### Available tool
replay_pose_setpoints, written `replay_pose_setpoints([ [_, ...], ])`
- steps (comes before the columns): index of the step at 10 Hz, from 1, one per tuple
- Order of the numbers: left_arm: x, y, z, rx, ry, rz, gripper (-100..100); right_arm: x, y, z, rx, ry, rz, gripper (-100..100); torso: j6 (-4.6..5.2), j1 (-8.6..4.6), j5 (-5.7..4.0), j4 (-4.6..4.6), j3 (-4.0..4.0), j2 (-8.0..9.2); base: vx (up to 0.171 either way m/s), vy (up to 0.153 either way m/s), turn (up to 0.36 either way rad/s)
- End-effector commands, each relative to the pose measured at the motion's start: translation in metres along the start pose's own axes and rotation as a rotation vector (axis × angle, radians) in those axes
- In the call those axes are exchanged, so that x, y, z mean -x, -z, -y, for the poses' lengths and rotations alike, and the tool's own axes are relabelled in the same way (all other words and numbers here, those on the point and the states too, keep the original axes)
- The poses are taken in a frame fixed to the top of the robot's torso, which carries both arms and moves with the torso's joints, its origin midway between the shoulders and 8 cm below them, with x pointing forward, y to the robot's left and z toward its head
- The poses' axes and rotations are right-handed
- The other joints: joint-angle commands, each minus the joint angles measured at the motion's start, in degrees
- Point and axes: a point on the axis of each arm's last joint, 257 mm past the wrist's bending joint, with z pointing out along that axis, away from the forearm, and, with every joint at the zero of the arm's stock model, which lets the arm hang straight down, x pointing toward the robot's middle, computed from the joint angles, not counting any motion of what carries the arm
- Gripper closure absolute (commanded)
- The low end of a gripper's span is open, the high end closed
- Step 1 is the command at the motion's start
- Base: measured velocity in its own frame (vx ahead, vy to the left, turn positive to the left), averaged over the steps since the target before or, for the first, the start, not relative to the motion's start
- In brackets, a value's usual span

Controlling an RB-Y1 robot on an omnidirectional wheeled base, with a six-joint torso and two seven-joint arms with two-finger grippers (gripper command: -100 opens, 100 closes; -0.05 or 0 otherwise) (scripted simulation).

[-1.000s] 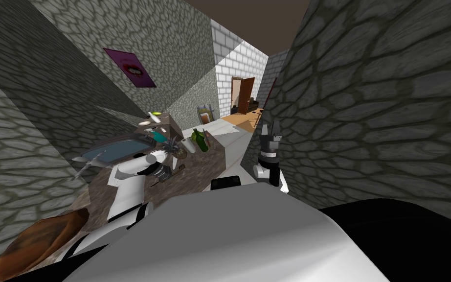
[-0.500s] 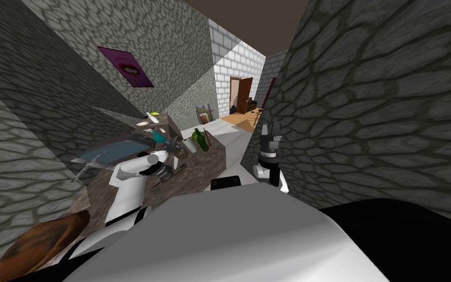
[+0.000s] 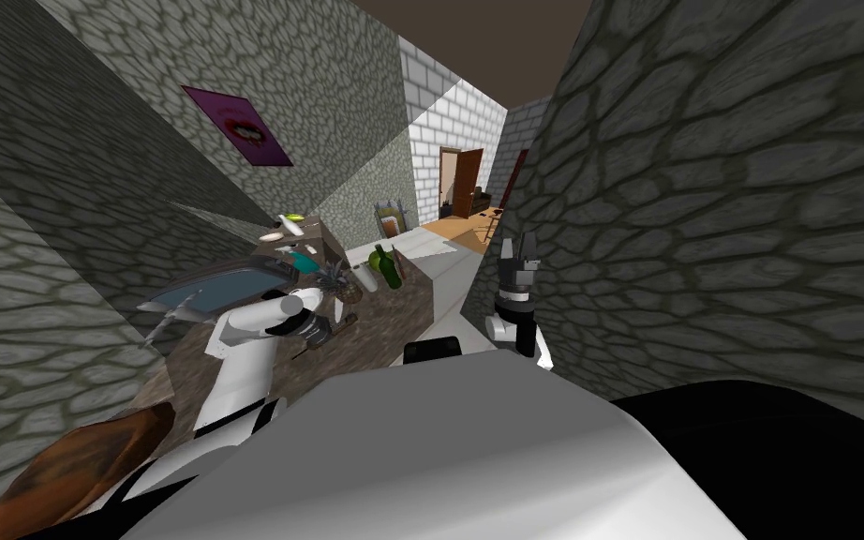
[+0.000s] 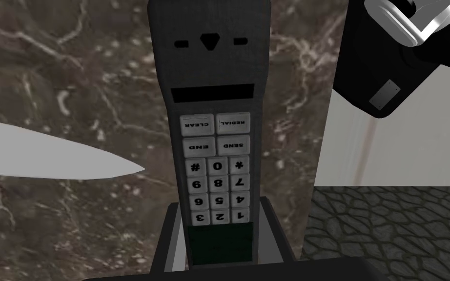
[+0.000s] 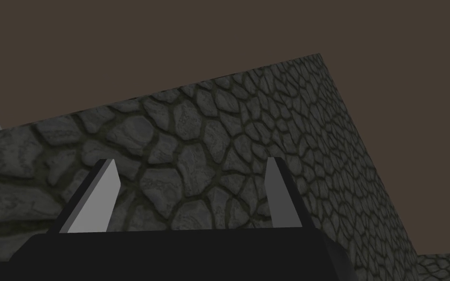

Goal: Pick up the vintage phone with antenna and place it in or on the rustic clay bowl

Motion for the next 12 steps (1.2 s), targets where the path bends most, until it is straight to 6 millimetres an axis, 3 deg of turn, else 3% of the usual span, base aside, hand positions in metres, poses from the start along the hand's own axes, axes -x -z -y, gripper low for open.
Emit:
replay_pose_setpoints([
  [1,0.006,0.004,0.011,-0.028,-0.002,0.004,100,0.0,0.0,0.0,0.0,0.0,0.0,0,0.0,0.0,0.0,0.0,0.0,0.0,-0.063,-0.003,0.019],
  [6,0.037,0.02,0.037,-0.07,-0.002,0.031,100,0.0,0.0,0.0,0.0,0.0,0.0,0,0.0,0.01,-0.06,0.11,0.19,0.28,-0.079,0.028,0.01],
  [12,0.063,0.043,0.053,-0.077,0.002,0.037,100,0.0,0.0,0.0,0.0,0.0,0.0,0,-0.05,0.28,0.01,0.14,0.25,0.36,-0.079,0.088,0.0],
])
